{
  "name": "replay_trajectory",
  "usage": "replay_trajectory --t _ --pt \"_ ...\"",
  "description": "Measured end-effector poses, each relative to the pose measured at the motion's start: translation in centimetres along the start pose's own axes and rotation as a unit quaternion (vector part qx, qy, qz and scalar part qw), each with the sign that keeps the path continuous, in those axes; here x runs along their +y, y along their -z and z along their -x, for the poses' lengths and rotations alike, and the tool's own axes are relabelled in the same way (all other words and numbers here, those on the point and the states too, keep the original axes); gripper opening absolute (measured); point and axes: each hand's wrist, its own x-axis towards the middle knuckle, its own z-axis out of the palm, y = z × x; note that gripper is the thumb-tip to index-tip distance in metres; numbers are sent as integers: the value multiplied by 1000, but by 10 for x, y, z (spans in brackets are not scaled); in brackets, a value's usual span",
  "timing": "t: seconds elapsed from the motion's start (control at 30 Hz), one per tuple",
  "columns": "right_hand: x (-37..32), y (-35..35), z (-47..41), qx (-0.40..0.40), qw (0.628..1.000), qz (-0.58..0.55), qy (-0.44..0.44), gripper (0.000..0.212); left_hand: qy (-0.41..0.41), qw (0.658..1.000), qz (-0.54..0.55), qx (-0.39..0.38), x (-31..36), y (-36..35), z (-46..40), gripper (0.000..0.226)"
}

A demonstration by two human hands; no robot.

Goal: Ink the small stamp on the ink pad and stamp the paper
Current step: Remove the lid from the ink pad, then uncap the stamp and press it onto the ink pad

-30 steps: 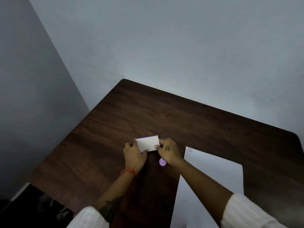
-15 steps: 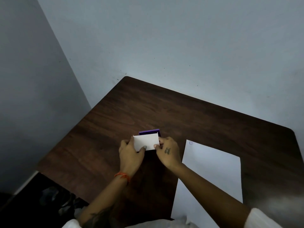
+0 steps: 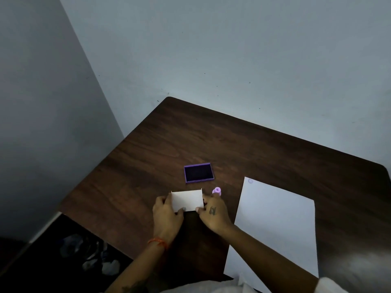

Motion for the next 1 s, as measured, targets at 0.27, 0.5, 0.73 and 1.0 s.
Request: replay_trajectory --t 0.27,0.5,0.73,1.0 --pt "3 9 0 51 996 59 37 51 -39 998 -21 48 9 -2 -6 73" --pt "14 38 -5 189 979 39 65 42 -213 977 -8 14 41 -19 -10 68" --pt "28 40 -15 133 990 18 32 32 -280 958 -62 -6 60 -44 -22 31" --pt "36 44 -20 137 987 -64 46 17 -288 952 -100 -7 64 -51 -32 27"
